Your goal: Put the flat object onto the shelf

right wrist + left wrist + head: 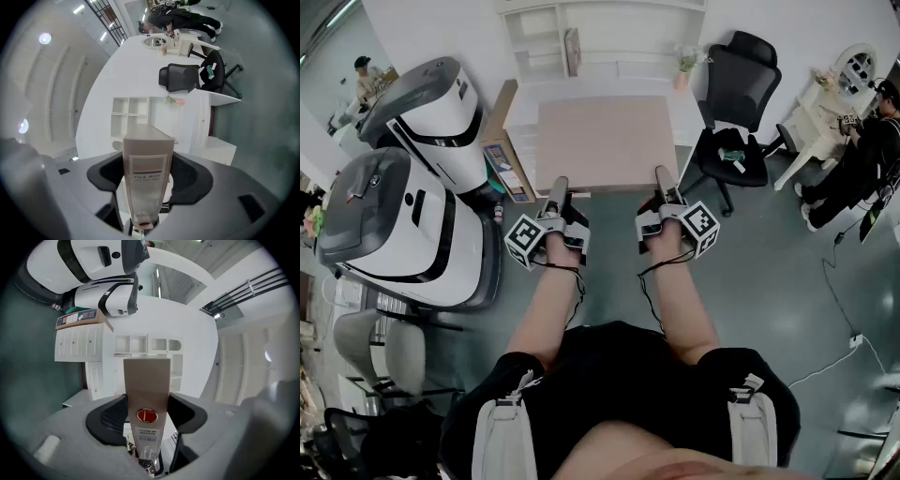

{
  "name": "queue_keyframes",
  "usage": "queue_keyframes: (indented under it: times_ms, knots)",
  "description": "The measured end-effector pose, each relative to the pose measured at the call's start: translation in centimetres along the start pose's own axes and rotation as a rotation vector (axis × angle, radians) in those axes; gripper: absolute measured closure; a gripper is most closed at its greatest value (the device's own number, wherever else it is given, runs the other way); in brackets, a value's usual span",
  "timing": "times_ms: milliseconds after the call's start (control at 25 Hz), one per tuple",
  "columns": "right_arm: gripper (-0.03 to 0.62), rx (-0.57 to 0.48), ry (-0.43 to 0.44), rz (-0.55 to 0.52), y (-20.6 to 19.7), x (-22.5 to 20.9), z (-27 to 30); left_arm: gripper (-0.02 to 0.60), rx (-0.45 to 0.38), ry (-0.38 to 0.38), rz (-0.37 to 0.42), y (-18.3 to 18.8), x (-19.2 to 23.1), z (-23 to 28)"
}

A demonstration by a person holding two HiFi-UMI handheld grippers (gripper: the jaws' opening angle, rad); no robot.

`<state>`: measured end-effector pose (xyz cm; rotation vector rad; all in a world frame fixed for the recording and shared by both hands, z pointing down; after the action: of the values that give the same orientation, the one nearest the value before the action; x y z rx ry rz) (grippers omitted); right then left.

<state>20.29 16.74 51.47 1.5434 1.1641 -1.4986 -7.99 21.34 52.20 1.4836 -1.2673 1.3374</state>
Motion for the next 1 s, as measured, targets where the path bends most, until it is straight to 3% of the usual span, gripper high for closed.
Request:
queue_keyframes:
  times_ms: [280,1000]
  knots:
    - [0.309,-0.003,-0.032,0.016,-0.5,-0.8,0.5,0.310,0.006,0.040,-0.009,0.6,0.7,0.2]
    - [0.308,-0.064,-0.031,0.019,-7.2,-1.5,4.1,0.310,0.067,0.035,-0.016,8.7,2.6,0.5]
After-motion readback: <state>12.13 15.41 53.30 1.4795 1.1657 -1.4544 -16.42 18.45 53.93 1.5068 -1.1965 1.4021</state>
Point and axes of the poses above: the fingertips, and each gripper's own axes: z forward along the fingers, x to its left, y out of its top, the point moved 7 cm from there along -z, backward along the fingers, and after that the axes turned 2 degrees about x, right-handed, at the moved point
